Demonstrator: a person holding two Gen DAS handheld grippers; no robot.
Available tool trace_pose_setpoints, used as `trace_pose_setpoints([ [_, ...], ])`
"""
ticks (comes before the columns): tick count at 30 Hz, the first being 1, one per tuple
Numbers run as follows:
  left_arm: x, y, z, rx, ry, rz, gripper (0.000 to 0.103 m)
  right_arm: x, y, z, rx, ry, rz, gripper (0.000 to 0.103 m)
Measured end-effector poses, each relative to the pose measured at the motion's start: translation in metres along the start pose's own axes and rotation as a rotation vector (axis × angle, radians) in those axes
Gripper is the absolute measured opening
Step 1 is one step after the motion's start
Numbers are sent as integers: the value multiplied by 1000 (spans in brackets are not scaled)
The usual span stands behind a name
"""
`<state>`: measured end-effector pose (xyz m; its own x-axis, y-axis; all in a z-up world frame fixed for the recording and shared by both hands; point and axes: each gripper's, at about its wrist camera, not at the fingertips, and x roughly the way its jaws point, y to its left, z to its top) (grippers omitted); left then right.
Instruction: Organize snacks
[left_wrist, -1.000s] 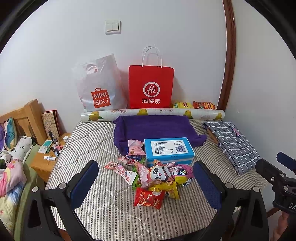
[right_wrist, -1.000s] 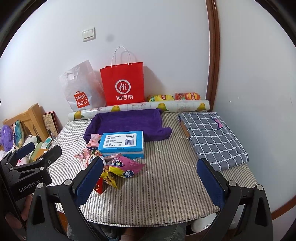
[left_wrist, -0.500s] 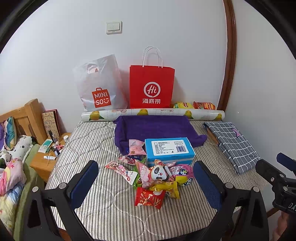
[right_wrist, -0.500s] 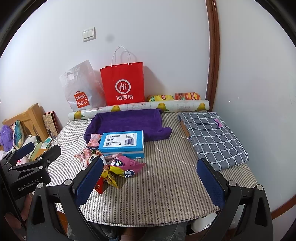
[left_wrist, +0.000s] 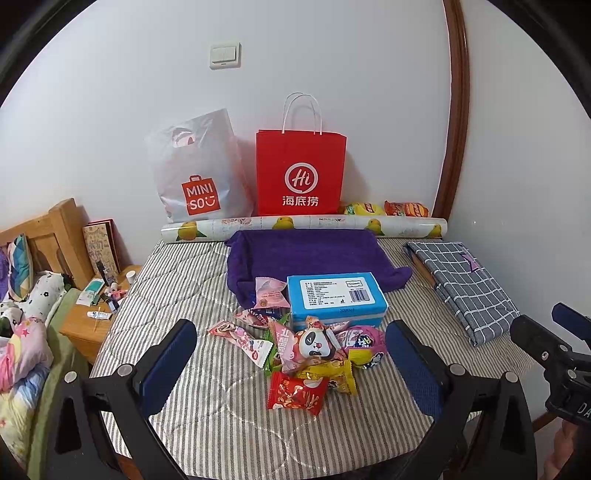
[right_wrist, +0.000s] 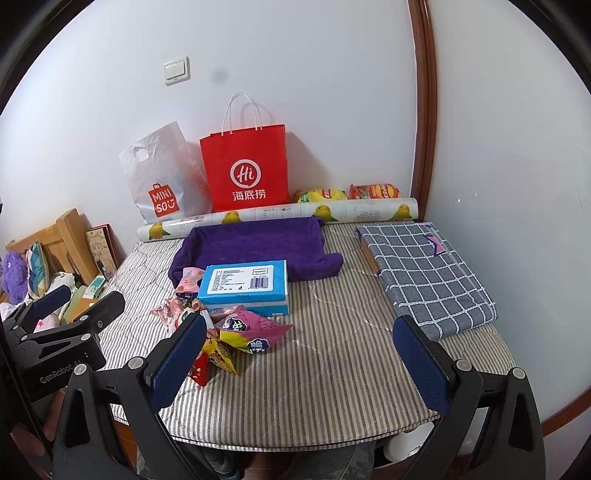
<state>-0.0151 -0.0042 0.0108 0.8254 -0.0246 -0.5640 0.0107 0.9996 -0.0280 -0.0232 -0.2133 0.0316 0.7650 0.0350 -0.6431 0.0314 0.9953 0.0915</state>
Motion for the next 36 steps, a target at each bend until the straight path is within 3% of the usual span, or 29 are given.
trace_pose_setpoints([
  [23, 10, -1, -5, 4, 23, -1, 103, -1, 3, -5, -2, -14, 25, 100],
  [31, 48, 16, -24, -12, 105, 24, 103, 31, 0, -15, 4, 39, 54, 100],
  [36, 71, 20, -34, -35, 138, -22, 103, 63, -5, -25, 21, 103, 53, 98],
])
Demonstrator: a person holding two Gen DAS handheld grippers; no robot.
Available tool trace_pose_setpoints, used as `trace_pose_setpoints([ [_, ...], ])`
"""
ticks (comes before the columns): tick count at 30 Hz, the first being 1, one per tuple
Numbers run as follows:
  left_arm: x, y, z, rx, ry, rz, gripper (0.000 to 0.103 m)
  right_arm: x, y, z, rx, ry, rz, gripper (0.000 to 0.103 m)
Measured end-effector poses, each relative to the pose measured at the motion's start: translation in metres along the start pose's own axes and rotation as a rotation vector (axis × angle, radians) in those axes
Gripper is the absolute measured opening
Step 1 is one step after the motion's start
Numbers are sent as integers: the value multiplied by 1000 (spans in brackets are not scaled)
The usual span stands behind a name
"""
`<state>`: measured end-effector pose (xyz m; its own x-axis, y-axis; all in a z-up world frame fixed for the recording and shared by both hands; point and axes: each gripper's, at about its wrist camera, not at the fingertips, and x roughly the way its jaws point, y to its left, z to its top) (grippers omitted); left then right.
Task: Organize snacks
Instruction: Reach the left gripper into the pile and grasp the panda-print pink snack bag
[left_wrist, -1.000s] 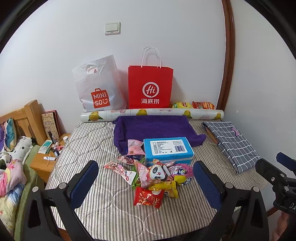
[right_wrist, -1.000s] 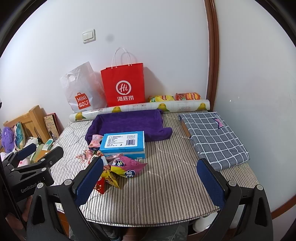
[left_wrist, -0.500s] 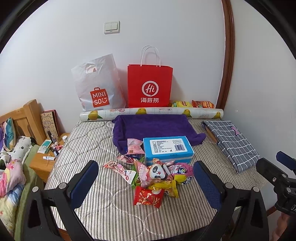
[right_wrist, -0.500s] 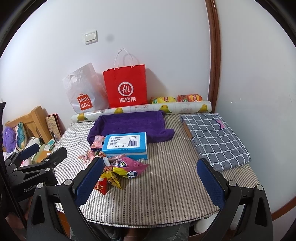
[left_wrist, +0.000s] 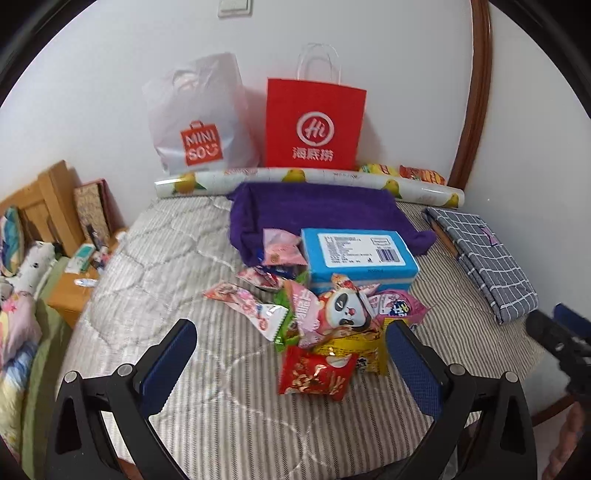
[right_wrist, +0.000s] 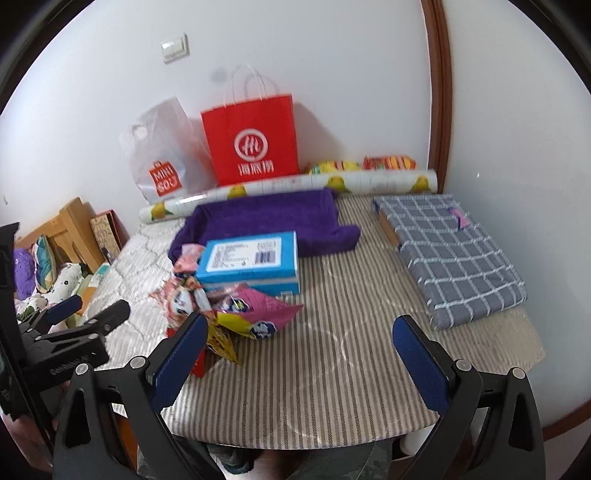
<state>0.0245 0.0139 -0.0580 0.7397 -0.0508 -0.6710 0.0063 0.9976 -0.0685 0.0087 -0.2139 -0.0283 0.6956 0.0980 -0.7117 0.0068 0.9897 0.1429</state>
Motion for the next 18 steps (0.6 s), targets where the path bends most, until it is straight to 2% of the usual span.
trace_pose_setpoints([
  [5, 33, -10, -1, 10, 61, -45, 103, 27, -7, -6, 12, 55, -15, 98],
  [8, 54, -12, 1, -17, 92, -61, 103, 38, -12, -7, 20, 69, -15, 98],
  [18, 91, -5, 5, -94, 127, -126, 102, 75, -23, -11, 47, 121, 27, 98],
])
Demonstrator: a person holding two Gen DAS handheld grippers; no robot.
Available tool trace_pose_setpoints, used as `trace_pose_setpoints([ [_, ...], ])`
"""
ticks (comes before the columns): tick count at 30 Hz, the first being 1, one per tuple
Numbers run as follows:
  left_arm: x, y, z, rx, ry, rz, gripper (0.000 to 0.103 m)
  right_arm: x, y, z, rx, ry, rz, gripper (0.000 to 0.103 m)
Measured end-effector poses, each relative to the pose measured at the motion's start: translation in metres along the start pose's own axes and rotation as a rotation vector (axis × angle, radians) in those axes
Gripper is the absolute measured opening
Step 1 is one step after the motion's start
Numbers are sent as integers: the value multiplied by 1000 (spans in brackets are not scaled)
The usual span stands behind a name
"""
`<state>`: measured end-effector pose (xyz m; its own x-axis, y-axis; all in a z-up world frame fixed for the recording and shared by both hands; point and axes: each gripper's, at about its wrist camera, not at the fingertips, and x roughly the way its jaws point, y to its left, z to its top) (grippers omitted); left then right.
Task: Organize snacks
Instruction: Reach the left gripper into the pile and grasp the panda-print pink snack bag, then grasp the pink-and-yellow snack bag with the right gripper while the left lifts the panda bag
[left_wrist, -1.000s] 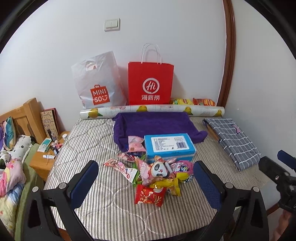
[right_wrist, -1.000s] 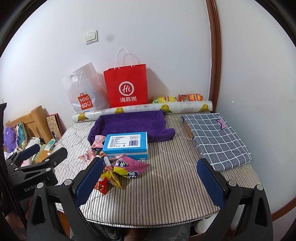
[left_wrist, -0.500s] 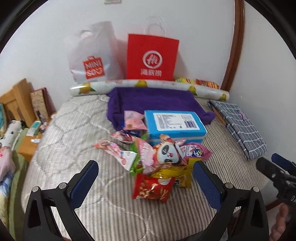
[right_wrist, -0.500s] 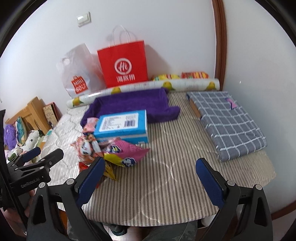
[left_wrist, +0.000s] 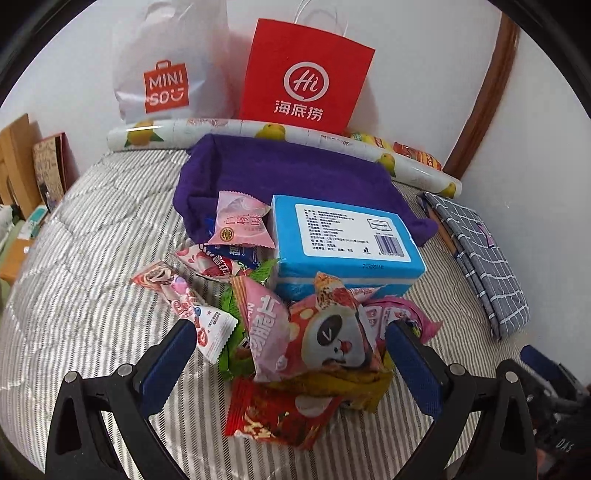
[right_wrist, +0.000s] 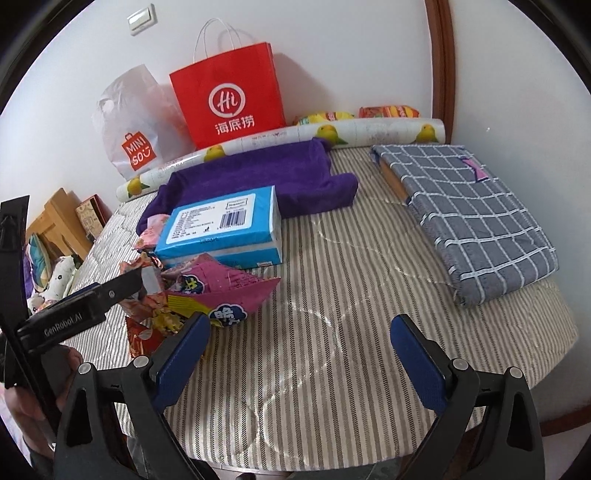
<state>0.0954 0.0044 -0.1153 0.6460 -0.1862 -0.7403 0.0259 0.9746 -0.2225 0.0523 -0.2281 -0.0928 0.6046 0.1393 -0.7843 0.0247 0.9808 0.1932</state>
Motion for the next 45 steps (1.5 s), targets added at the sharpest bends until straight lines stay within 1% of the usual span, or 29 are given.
trace_pose_setpoints([
  [2, 5, 2, 0, -4, 10, -6, 99, 5, 1, 0, -2, 8, 6, 98],
  [5, 9, 4, 1, -12, 13, -19, 91, 12, 3, -1, -8, 20, 20, 98],
  [8, 11, 5, 1, -16, 17, -54, 80, 16, 6, -1, -14, 23, 35, 97],
  [9, 10, 4, 1, -12, 16, -65, 72, 17, 7, -1, -15, 21, 43, 97],
  [10, 10, 4, 2, -9, 17, -70, 69, 17, 9, -1, -16, 19, 55, 97],
  [13, 9, 1, 3, 6, 10, -82, 65, 21, 15, -1, -20, 19, 94, 97],
  [18, 5, 4, 6, 10, 4, -100, 62, 29, 26, 2, -32, 29, 143, 97],
  [22, -1, 11, 11, -8, -1, -123, 61, 38, 32, 8, -26, 54, 158, 97],
  [25, -7, 16, 16, -21, -5, -140, 61, 39, 39, 16, -47, 51, 168, 97],
  [30, -20, 31, 26, -49, -35, -121, 61, 45, 49, 35, -86, 38, 189, 97],
  [32, -23, 37, 30, -60, -45, -114, 61, 54, 55, 42, -105, 58, 199, 97],
  [33, -24, 40, 31, -63, -50, -110, 60, 62, 60, 46, -119, 72, 208, 95],
  [34, -25, 43, 33, -66, -55, -101, 59, 68, 63, 48, -130, 90, 216, 90],
  [36, -26, 49, 36, -73, -62, -90, 59, 82, 69, 50, -162, 145, 232, 85],
  [38, -26, 54, 38, -81, -63, -92, 59, 93, 72, 47, -194, 191, 239, 85],
  [41, -20, 60, 39, -89, -56, -94, 57, 105, 73, 41, -241, 244, 213, 85],
  [43, -14, 66, 37, -104, -40, -93, 55, 106, 71, 40, -235, 256, 230, 85],
  [45, -10, 73, 35, -125, -25, -99, 55, 108, 71, 39, -238, 267, 233, 85],
])
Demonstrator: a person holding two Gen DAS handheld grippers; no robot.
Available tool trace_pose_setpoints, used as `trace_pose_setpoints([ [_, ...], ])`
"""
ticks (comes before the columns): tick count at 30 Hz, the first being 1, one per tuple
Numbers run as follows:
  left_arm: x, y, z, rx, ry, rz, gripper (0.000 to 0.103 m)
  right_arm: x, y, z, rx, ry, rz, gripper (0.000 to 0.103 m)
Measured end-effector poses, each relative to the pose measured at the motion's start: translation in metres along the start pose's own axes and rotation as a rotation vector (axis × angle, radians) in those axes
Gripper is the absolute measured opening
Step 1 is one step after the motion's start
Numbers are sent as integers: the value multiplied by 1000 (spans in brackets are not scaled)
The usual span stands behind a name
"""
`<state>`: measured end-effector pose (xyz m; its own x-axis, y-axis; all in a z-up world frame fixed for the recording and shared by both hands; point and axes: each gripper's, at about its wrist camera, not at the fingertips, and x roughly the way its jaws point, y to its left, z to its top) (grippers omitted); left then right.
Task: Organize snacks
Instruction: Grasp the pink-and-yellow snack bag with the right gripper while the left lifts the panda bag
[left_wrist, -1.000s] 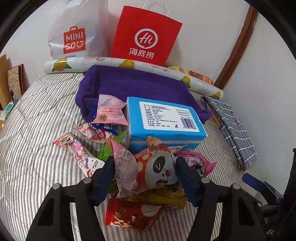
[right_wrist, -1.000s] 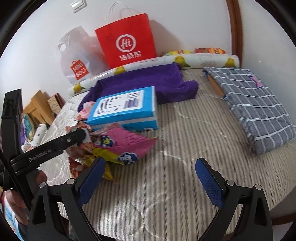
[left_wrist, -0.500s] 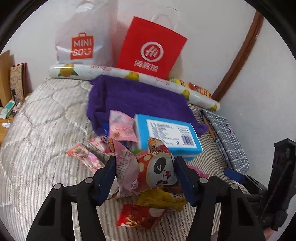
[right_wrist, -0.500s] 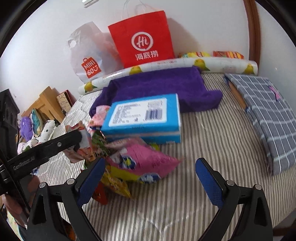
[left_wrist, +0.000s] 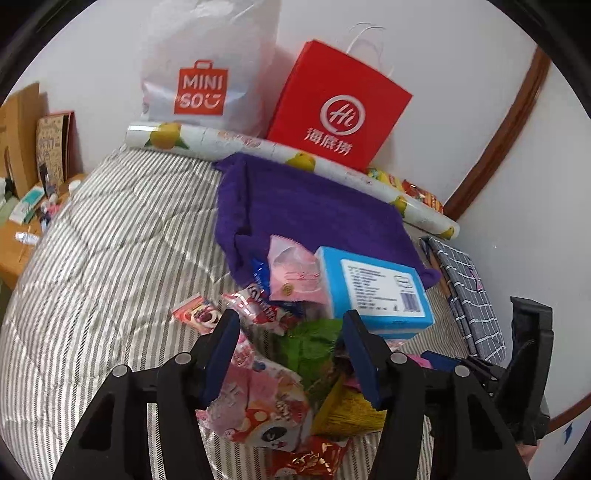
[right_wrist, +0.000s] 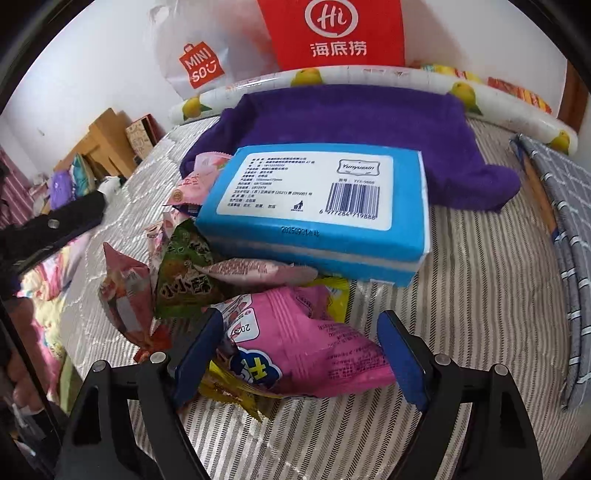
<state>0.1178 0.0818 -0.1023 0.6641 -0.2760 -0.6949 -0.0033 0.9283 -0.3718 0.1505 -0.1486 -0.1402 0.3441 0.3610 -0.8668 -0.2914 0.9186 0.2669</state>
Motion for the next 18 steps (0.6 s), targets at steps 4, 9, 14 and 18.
trace_pose_setpoints([
  [4, 0, 10, -1, -14, 26, -8, 56, 10, 6, 1, -38, 37, -9, 86],
  [9, -10, 17, -8, 11, 30, 8, 66, 18, 11, 3, -64, 67, -21, 87],
  [14, -12, 24, -19, 10, 48, 18, 66, 11, 4, -1, -74, 84, -52, 86],
  [18, -12, 24, -28, 23, 68, 20, 69, 1, -9, -11, -53, 77, -78, 83],
])
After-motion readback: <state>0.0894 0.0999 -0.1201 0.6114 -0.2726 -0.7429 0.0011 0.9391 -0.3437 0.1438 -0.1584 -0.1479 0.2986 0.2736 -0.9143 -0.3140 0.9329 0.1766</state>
